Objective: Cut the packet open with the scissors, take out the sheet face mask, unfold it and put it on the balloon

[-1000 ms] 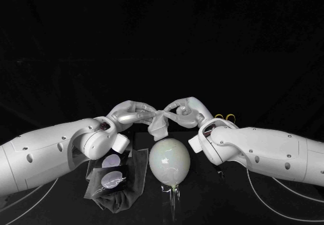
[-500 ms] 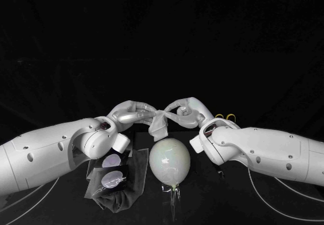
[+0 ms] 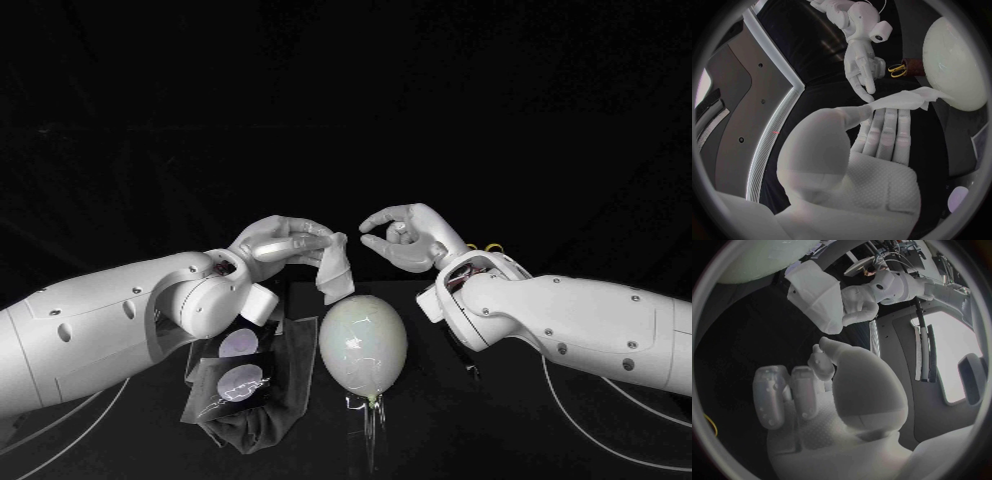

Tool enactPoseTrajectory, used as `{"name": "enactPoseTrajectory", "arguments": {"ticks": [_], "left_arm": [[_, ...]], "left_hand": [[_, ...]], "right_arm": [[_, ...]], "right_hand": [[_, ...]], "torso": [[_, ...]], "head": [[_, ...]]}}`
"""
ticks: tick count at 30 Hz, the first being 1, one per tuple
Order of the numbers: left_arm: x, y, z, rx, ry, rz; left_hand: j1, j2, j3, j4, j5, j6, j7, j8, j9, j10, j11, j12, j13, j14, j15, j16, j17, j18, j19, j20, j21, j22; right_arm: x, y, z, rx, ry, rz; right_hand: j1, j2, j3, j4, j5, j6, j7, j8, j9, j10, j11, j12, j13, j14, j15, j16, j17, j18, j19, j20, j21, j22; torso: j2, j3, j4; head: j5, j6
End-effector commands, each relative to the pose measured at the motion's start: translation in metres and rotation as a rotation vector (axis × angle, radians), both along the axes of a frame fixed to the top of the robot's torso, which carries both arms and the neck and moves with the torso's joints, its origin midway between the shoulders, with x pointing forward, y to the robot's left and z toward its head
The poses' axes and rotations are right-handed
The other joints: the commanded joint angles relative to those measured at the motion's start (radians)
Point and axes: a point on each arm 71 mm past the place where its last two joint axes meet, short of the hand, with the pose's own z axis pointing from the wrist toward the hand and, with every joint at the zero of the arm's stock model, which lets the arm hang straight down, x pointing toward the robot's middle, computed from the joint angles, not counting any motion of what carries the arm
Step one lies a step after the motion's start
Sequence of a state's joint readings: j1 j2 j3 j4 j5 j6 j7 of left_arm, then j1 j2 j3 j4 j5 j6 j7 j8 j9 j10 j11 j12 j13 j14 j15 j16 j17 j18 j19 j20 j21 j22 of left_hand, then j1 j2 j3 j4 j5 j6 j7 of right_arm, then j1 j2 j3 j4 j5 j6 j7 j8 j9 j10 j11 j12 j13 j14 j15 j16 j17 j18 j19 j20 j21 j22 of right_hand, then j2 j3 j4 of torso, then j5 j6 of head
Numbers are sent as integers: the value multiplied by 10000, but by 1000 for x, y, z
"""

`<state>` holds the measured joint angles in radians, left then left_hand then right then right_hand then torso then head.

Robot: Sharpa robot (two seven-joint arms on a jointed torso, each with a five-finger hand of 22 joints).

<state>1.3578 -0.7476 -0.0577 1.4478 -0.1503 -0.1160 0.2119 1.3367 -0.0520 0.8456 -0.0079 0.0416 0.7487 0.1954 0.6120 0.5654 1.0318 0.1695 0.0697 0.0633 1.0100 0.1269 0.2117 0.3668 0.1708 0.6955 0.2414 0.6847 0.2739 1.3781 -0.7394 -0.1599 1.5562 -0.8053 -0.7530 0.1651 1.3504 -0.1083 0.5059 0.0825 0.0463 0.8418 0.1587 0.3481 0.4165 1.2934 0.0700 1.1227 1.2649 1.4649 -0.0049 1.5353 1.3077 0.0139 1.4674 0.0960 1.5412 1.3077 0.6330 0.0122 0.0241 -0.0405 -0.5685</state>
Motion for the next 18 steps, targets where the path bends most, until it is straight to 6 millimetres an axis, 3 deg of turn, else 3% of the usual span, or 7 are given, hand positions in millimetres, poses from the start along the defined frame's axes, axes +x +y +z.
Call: {"name": "enactPoseTrajectory", "arguments": {"ticks": [1,7,13,18], "left_arm": [[0,-1,0,-232,364,91],[1,1,-3,-66,548,413],[1,2,-4,134,709,724],[0,2,-5,254,815,952]], "left_hand": [[-5,56,-40,83,58,-143,212,49,3421,243,-23,108,19,150,-43,-84,-32,133,138,-7,-13,-38],[23,38,-133,90,57,-186,137,76,3385,582,-121,195,32,371,-136,-47,-39,148,316,-77,18,-55],[117,70,-291,77,67,-202,17,78,3271,1382,-351,402,54,1108,-411,194,34,158,948,-414,207,-46],[125,48,-316,96,66,-175,-1,78,3198,1599,-401,384,35,1314,-476,213,38,151,1156,-527,188,-100]], "right_arm": [[-8,2,10,-851,-1986,163],[-19,4,8,-1408,-2975,394],[-29,12,2,-1817,-3565,615],[-31,20,-3,-2178,-3760,519]], "right_hand": [[22,-91,-49,-51,20,159,-40,-5,-25,51,-10,78,29,913,43,40,2233,-87,916,66,92,2561],[38,-176,-94,-84,19,398,-122,32,-40,124,-74,178,71,932,-6,76,2277,-113,976,57,196,2597],[-66,-309,-210,-33,17,579,-185,51,-61,199,-130,250,95,944,-55,98,2303,-127,1008,23,251,2616],[-242,-468,-357,75,16,614,-194,6,-102,209,-140,230,63,941,-70,88,2290,-117,986,1,212,2602]], "torso": [[7,1,1],[2,3,-8],[16,17,-7],[15,15,0]], "head": [[2,-8],[29,-31],[52,-49],[56,-80]]}}
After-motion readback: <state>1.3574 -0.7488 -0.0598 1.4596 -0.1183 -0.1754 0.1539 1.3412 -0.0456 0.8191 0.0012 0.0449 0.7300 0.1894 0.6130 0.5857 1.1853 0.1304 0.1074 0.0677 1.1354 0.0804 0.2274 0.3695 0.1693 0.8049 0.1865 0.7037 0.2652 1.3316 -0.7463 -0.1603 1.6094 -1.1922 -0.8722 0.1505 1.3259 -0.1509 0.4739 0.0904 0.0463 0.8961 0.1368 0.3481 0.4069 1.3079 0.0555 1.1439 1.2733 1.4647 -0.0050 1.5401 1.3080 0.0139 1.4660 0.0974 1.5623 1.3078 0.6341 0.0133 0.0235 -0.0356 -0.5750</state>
